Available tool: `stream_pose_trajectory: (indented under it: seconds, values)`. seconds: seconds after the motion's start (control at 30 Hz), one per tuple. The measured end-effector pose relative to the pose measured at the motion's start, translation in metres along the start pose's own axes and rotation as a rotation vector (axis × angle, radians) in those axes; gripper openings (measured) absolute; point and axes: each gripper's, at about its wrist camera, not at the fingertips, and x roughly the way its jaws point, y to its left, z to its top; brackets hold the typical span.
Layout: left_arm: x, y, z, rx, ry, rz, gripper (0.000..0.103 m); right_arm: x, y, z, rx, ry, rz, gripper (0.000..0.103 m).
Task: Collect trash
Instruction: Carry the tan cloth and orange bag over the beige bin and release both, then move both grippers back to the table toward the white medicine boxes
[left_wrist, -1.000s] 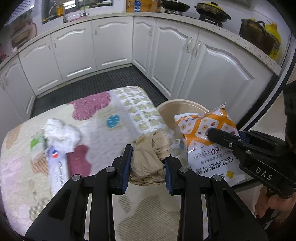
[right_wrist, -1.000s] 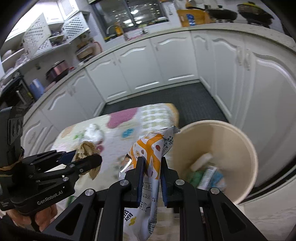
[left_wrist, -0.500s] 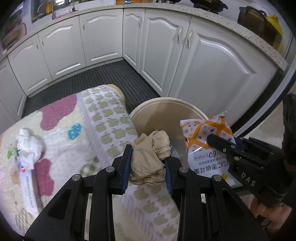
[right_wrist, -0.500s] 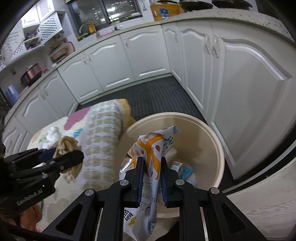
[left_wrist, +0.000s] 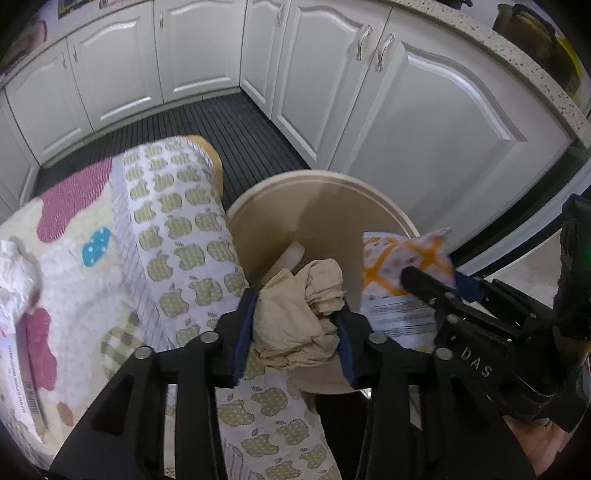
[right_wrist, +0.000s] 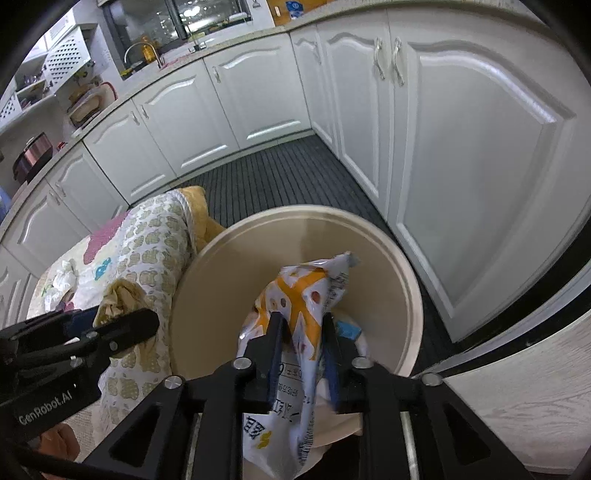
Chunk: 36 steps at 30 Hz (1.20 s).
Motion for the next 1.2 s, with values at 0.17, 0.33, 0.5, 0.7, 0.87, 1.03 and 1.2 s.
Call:
stream_pose_trajectory:
  seconds: [0.17, 0.33, 0.5, 0.7, 0.87, 1.03, 1.2]
  values:
    - [-0.002, 0.002, -0.003, -0.016, 0.002, -0.017, 0.056, -0.001, 0.001, -0.006, -0.018, -0.01, -0.013, 0.048]
    - [-0.008, 0.001, -0.007, -0.012, -0.012, 0.003, 0.056, -0.004, 0.001, -0.01, -0.008, 0.0, -0.006, 0.048]
    - [-0.018, 0.005, -0.012, -0.016, -0.032, 0.025, 0.056, -0.012, 0.003, -0.014, -0.007, -0.002, -0.003, 0.048]
    - [-0.035, 0.014, -0.018, -0.026, -0.057, 0.052, 0.056, -0.021, 0.015, -0.016, -0.019, -0.01, 0.009, 0.048]
    - [-0.05, 0.026, -0.032, -0.032, -0.071, 0.069, 0.056, -0.031, 0.032, -0.018, -0.039, -0.021, 0.033, 0.048]
    - [-0.058, 0.05, -0.065, -0.069, -0.052, 0.075, 0.056, -0.039, 0.054, -0.022, -0.077, -0.031, 0.054, 0.058]
    - [-0.062, 0.079, -0.099, -0.136, -0.009, 0.071, 0.056, -0.041, 0.074, -0.024, -0.11, -0.031, 0.077, 0.06]
